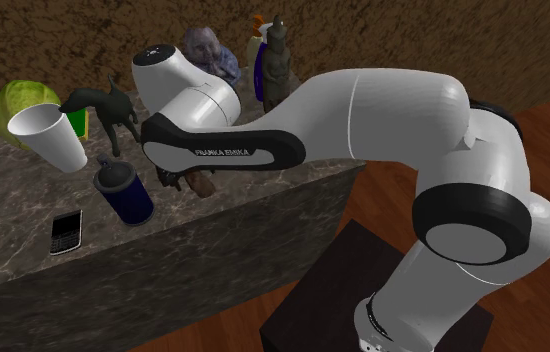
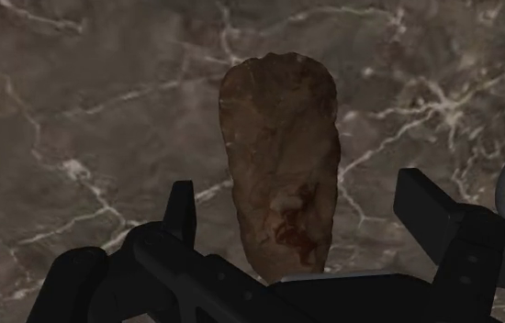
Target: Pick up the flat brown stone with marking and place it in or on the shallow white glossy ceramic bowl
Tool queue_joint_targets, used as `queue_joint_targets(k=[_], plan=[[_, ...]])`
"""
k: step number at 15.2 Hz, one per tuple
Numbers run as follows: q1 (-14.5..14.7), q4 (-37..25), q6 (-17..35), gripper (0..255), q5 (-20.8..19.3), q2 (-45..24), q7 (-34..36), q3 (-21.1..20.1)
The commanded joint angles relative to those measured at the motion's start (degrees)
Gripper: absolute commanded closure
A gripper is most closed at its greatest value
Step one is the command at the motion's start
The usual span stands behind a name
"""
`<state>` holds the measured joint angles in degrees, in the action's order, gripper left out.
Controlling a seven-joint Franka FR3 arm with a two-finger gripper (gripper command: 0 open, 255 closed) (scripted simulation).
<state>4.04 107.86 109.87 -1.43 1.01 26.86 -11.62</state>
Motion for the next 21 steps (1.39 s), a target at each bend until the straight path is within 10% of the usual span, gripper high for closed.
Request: queue_joint_targets(k=[1, 2, 21], plan=[[0.0, 0.0, 0.0, 0, 0.0, 0.0, 0.0, 0.0], [0.0, 0.0, 0.0, 255, 0.0, 0.0, 0.0, 0.0], [0.0, -7.5, -7.7, 255, 0.1, 0.2, -0.2, 0.0]])
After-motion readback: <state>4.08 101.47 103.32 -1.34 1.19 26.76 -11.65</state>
